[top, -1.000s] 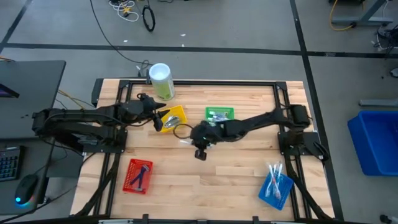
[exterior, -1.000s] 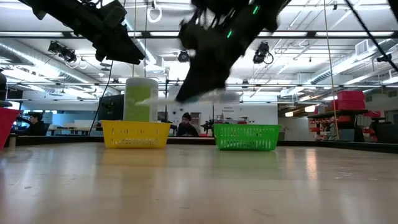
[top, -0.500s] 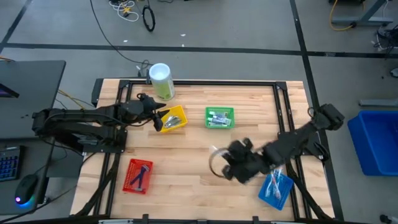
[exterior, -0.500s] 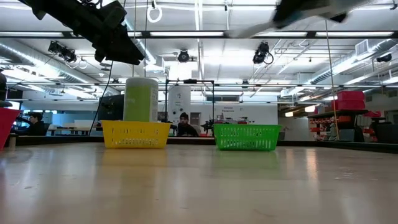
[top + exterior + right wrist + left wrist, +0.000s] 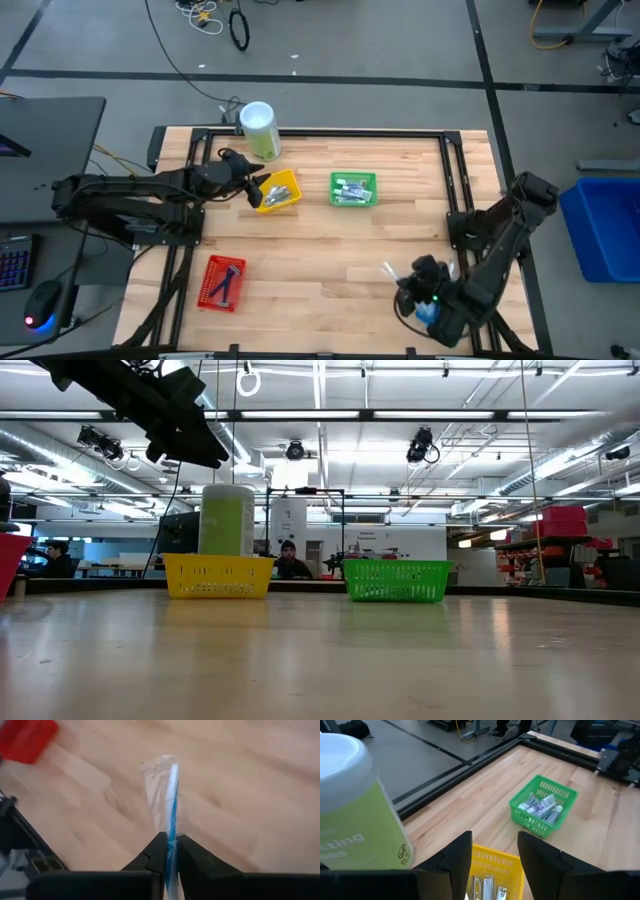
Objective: Pick & Place Travel size toiletries
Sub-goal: Put the blue toothbrush into the blue bin
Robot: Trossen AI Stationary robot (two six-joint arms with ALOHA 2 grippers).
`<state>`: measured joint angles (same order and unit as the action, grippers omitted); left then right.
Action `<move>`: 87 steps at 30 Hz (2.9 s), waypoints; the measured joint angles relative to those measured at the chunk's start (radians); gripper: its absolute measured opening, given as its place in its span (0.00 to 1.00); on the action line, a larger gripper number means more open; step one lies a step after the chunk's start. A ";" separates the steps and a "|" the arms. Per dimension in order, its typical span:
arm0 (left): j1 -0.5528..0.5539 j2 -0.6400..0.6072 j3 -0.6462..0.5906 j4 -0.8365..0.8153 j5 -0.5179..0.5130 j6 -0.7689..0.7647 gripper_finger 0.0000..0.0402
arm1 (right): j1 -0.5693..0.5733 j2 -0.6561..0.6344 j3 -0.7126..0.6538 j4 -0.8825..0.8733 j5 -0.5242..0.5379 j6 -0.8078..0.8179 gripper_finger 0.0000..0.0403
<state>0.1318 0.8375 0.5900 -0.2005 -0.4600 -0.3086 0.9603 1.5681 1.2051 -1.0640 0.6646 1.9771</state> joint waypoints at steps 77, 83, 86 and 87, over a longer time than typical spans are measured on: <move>0.001 0.000 0.000 0.212 -0.147 0.012 0.42 | 0.144 0.045 0.041 -0.352 -0.823 0.380 0.24; 0.001 0.000 0.000 0.214 -0.147 0.013 0.42 | 0.130 0.058 -0.038 -0.263 -0.826 0.314 0.14; 0.001 0.000 0.000 0.214 -0.147 0.013 0.42 | 0.120 0.059 -0.074 -0.193 -0.823 0.293 0.10; 0.001 0.000 0.000 0.214 -0.147 0.013 0.42 | 0.119 0.059 -0.086 -0.169 -0.823 0.284 0.08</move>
<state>0.1326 0.8375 0.5903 0.0132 -0.6075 -0.2958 1.0791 1.6272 1.1193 -1.2328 -0.1585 2.2607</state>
